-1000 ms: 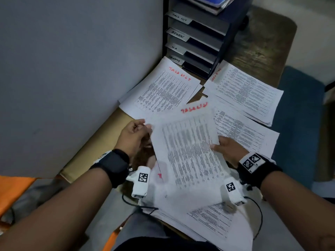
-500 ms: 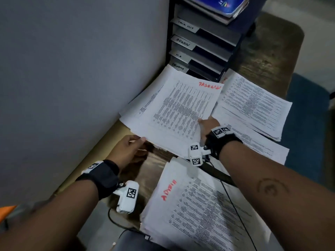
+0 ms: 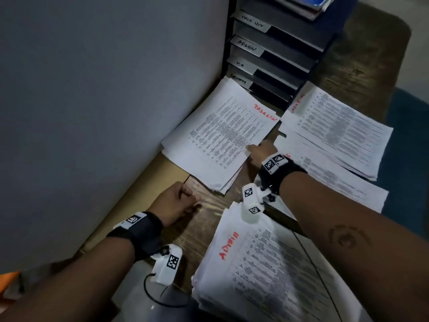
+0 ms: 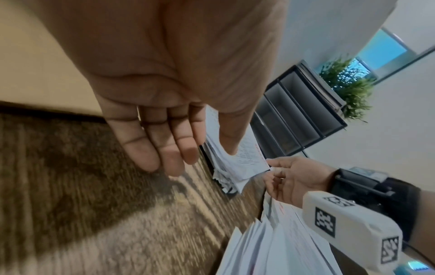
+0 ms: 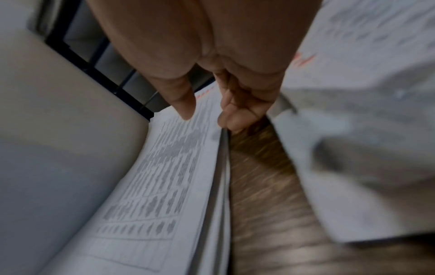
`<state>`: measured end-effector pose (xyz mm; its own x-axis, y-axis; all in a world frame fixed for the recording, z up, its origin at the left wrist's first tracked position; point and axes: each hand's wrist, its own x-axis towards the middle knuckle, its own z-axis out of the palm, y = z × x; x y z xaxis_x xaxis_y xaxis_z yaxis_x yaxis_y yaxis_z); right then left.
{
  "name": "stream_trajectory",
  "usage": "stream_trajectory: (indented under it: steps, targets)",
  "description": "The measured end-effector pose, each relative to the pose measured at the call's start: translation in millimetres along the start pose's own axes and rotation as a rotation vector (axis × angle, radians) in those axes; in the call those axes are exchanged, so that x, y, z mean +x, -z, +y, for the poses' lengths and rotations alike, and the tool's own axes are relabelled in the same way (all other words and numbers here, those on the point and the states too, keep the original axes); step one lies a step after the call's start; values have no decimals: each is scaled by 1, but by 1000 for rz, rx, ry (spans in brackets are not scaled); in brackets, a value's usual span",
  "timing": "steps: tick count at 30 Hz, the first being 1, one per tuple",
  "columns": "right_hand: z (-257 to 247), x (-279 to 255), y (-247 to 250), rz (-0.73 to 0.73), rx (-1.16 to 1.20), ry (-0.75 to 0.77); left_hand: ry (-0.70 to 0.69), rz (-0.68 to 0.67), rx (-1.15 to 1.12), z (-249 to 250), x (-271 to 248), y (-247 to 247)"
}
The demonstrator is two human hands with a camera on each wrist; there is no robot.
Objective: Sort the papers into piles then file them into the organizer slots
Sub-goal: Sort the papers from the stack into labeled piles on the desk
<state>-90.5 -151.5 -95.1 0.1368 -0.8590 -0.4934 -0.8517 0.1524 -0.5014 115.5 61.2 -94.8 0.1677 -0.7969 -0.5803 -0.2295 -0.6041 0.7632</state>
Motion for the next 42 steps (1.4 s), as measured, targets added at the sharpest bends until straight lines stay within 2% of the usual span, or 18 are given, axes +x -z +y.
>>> stream_trajectory:
  steps: [1, 2, 4, 7, 10, 13, 16, 19, 23, 27, 33, 37, 39, 42]
  targets:
    - [10, -3, 2, 65, 86, -28, -11, -15, 43, 2, -2, -2]
    - [17, -11, 7, 54, 110, -27, -18, -40, 101, 3, -3, -4]
    - [30, -36, 15, -99, 146, -36, -24, -113, 257, 4, -7, -9]
    - [56, -79, 23, -312, 58, 7, -36, -210, 481, 6, -17, -21]
    - [87, -110, 20, -379, -167, 91, 19, -305, 536, 5, -28, -38]
    - [109, -134, 14, -396, -88, 112, 67, -372, 605, 3, -39, -52]
    - [123, -143, 7, -313, 9, 105, 66, -374, 679, 0, -46, -62]
    - [125, -152, 6, -228, -1, 153, 69, -325, 670, -1, -53, -67]
    - [129, -162, 7, -210, 50, 210, 69, -279, 630, -1, -63, -68]
    - [130, -170, 9, -182, -14, 260, 78, -256, 643, -3, -74, -71]
    - [133, -174, 9, -30, -75, 298, 191, -355, 708, -5, -85, -67]
    - [138, -173, 10, 50, -66, 245, 207, -426, 684, -5, -88, -63]
    - [139, -172, 11, 61, -54, 242, 196, -421, 656, -5, -88, -63]
    - [138, -171, 12, 65, -28, 257, 76, -290, 698, -4, -87, -65]
